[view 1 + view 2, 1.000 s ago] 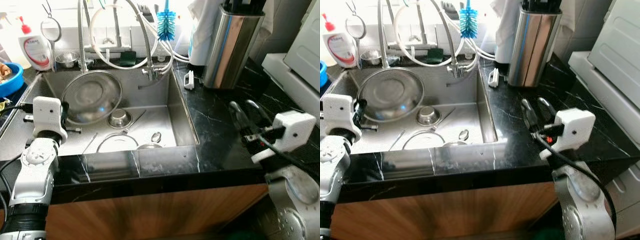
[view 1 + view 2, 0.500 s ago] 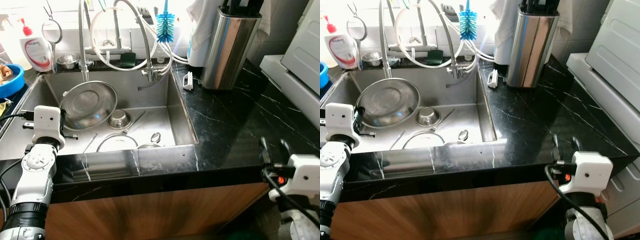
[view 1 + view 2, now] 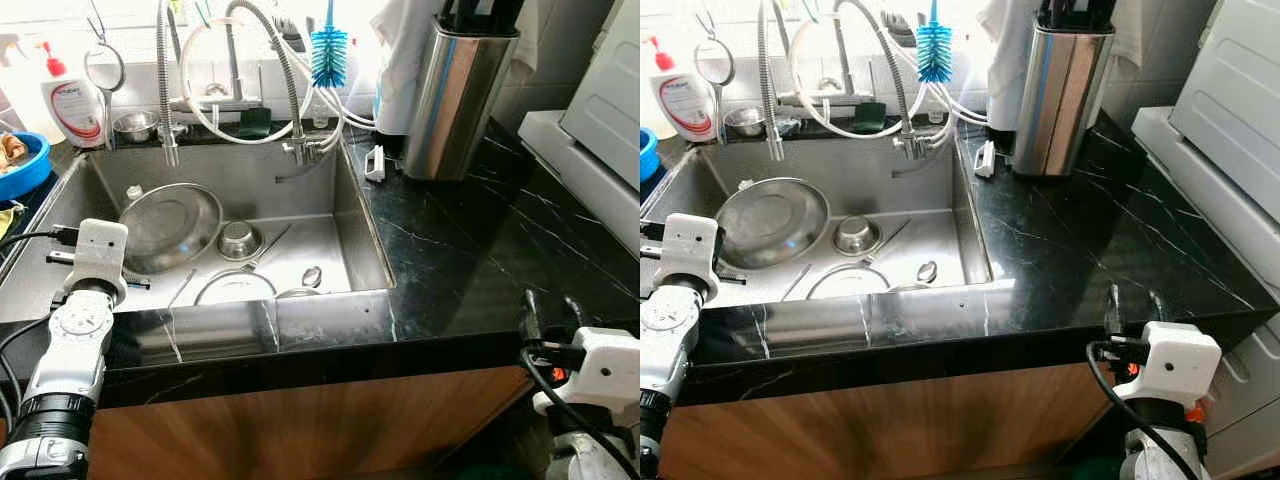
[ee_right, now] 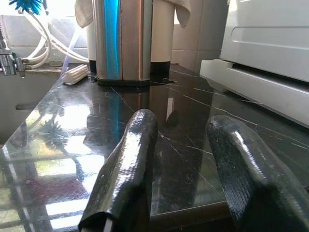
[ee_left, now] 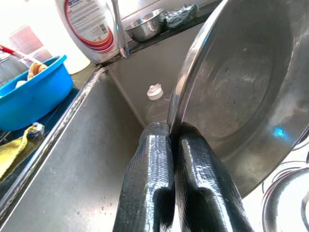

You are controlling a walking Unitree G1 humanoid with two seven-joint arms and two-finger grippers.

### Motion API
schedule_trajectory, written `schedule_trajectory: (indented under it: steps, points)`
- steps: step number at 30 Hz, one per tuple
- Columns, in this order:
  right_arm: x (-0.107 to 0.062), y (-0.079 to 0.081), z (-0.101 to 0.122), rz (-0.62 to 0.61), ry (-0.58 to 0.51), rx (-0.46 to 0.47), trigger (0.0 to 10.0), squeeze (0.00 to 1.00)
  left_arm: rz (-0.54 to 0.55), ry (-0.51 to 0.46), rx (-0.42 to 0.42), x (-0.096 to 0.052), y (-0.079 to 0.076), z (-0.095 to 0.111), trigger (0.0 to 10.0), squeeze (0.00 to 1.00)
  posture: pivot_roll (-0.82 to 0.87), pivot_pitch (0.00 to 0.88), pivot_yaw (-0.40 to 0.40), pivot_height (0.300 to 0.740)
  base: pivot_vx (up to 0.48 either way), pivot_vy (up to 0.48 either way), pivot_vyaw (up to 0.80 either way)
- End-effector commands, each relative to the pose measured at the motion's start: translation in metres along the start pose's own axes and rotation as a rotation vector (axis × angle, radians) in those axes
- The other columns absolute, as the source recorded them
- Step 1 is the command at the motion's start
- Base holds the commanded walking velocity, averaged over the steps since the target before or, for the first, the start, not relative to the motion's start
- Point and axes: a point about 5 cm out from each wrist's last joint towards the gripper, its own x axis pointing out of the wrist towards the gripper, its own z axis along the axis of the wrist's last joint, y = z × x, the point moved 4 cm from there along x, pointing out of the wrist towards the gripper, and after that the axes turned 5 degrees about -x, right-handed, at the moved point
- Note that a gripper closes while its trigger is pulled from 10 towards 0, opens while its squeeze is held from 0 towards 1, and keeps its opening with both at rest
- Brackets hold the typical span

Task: Kitchen organization

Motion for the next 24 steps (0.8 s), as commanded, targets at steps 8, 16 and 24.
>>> schedule_trajectory:
  steps: [8, 16, 24]
  points:
    - [0.001, 0.001, -0.004, -0.003, 0.009, -0.006, 10.0, 0.00, -0.034, -0.022, 0.037, 0.005, -0.003, 0.010, 10.0, 1.00, 0.02, 0.000, 0.010, 0.740, 0.000, 0.000, 0.00]
    - [0.001, 0.000, -0.005, -0.002, 0.015, -0.009, 10.0, 0.00, -0.052, -0.016, 0.034, 0.005, -0.007, 0.008, 10.0, 1.00, 0.02, 0.000, 0.011, 0.740, 0.000, 0.000, 0.00]
    - [0.003, 0.000, -0.008, 0.010, 0.034, -0.002, 10.0, 0.00, -0.175, 0.003, 0.026, 0.007, -0.020, 0.009, 10.0, 1.00, 0.03, 0.001, 0.010, 0.740, 0.000, 0.000, 0.00]
